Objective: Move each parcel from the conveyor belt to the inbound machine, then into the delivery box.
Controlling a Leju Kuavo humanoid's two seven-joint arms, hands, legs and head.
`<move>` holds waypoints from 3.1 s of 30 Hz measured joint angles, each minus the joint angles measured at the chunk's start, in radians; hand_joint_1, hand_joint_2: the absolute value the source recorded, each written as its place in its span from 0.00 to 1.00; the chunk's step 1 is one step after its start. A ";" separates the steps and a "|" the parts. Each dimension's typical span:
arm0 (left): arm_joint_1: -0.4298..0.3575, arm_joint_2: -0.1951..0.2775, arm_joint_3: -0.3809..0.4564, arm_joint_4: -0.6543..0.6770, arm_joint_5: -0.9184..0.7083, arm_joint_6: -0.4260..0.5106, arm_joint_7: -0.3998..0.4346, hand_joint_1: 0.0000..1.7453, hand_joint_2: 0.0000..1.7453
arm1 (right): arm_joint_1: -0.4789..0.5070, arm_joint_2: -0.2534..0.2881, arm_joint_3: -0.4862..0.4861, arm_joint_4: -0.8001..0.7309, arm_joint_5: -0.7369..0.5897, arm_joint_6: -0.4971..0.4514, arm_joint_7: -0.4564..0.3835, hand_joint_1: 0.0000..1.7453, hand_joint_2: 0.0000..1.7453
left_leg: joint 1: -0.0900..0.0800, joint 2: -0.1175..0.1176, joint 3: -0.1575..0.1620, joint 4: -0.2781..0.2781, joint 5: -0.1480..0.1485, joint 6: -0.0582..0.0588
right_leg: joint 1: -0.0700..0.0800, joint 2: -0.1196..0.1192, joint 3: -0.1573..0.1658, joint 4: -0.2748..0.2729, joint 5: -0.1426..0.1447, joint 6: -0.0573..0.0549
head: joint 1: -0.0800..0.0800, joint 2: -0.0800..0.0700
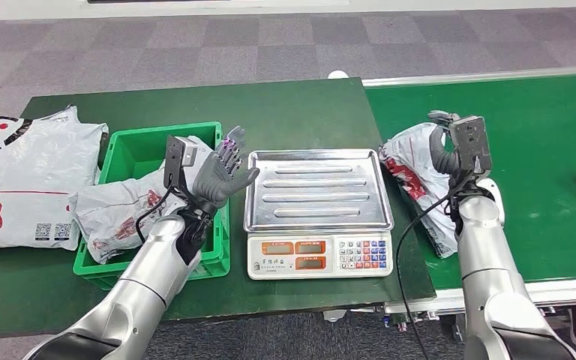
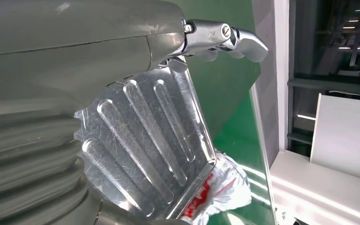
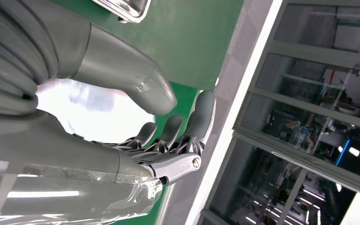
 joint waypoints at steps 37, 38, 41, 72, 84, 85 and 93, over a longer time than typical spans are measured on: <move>0.004 0.019 0.000 0.005 0.063 -0.031 0.032 0.00 1.00 | -0.069 -0.137 0.302 0.447 0.494 -0.223 0.423 0.00 1.00 | -0.001 -0.011 -0.003 0.000 0.001 0.003 | -0.001 -0.011 0.001 -0.001 -0.002 0.004 | 0.000 0.000; 0.008 0.020 0.000 0.001 0.064 -0.032 0.031 0.00 1.00 | -0.070 -0.139 0.305 0.468 0.501 -0.220 0.436 0.00 1.00 | -0.001 -0.011 -0.003 0.000 0.001 0.003 | -0.001 -0.011 0.001 -0.001 -0.002 0.004 | 0.000 0.000; 0.020 0.024 0.000 -0.014 0.065 -0.032 0.029 0.00 1.00 | -0.073 -0.142 0.307 0.517 0.517 -0.215 0.466 0.00 1.00 | -0.001 -0.011 -0.003 0.000 0.001 0.004 | -0.001 -0.011 0.001 -0.001 -0.002 0.004 | 0.000 0.000; 0.011 0.027 -0.001 -0.012 0.059 -0.051 -0.007 0.00 1.00 | -0.133 -0.185 0.023 0.665 0.162 0.441 0.381 1.00 1.00 | -0.001 -0.004 -0.001 0.001 0.000 0.003 | 0.000 -0.004 0.001 -0.001 -0.002 0.004 | 0.000 0.000; 0.011 0.021 0.000 -0.008 0.049 -0.058 0.006 0.00 1.00 | -0.133 -0.151 0.026 0.665 0.252 0.302 0.355 1.00 1.00 | -0.001 -0.004 -0.001 0.000 -0.001 0.003 | 0.001 -0.004 0.001 0.000 -0.002 0.004 | 0.000 0.000; 0.011 0.020 0.000 -0.008 0.048 -0.057 0.007 0.00 1.00 | -0.132 -0.147 0.029 0.665 0.261 0.283 0.353 1.00 1.00 | -0.001 -0.004 -0.001 0.000 -0.001 0.003 | 0.001 -0.004 0.001 0.000 -0.002 0.004 | 0.000 0.000; 0.016 0.014 0.000 -0.011 0.034 -0.054 0.025 0.00 1.00 | -0.124 -0.119 0.039 0.660 0.303 0.168 0.335 1.00 1.00 | -0.001 -0.004 -0.002 0.001 -0.001 0.003 | 0.000 -0.005 0.001 0.000 -0.002 0.004 | 0.000 0.000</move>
